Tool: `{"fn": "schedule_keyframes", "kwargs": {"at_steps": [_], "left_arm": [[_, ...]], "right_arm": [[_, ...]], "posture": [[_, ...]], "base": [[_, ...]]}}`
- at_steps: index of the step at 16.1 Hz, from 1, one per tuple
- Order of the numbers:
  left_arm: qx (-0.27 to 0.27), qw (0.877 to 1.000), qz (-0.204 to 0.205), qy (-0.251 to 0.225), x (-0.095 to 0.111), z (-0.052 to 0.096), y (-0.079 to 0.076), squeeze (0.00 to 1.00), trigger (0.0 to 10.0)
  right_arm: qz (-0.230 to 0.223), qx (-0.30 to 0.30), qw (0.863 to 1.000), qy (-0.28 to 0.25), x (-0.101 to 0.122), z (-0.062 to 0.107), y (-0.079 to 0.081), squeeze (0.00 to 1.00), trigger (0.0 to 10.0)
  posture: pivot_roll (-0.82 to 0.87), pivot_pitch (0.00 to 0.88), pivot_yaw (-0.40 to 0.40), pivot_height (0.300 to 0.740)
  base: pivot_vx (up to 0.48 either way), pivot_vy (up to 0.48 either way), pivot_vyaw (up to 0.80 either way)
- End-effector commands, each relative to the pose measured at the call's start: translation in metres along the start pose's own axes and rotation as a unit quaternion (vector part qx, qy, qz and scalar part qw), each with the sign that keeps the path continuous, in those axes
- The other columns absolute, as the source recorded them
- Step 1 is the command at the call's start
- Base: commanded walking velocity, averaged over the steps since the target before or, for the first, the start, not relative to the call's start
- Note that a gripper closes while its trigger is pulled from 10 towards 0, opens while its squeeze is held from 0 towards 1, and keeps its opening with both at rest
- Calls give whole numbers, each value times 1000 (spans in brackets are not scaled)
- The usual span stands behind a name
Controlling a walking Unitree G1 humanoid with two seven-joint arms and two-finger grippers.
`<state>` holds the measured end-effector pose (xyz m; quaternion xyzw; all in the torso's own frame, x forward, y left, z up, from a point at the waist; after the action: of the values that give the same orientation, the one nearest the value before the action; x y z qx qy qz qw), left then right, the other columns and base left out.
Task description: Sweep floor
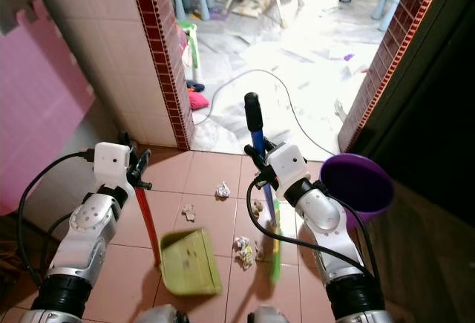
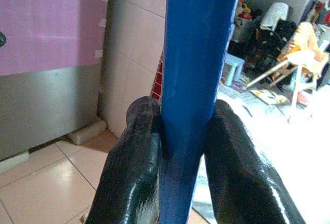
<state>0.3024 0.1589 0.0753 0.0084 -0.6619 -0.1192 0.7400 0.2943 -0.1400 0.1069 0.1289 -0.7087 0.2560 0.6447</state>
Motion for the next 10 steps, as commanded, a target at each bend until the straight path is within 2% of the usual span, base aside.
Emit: {"fn": "schedule_keyframes", "kwargs": {"at_steps": [1, 6, 9, 10], "left_arm": [[-6, 1000, -2, -19, 9, -1, 0, 0, 10000], [-11, 999, -6, -35, 14, -8, -6, 0, 10000], [0, 999, -11, -30, 8, -12, -8, 0, 10000], [2, 1000, 0, -21, 5, -14, -9, 0, 10000]], "right_arm": [[19, 11, 999, -27, 13, -5, 0, 0, 10000], [18, 27, 999, -25, 12, -12, 2, 0, 10000], [12, 34, 999, -19, 10, -17, 4, 0, 10000], [14, 30, 999, -11, 5, -18, 3, 0, 10000]], "posture": [[-128, 0, 32, 740], [-127, 4, 29, 740], [-142, 35, 27, 740], [-147, 56, 18, 740]], "base": [[0, 0, 0], [0, 0, 0], [0, 0, 0], [0, 0, 0]]}}
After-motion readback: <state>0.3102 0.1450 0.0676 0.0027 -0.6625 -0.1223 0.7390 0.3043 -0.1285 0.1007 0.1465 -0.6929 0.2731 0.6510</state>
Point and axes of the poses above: a point about 5 cm out from each wrist's last joint towards the gripper, its own z axis pointing back from the gripper into the wrist, its own x axis along the axis of the wrist's last joint, y = z × x, the point moved 1 cm from there along -z, pointing out of the wrist towards the gripper, and after that the axes turned 6 degrees about -z, right-handed, at the moved point
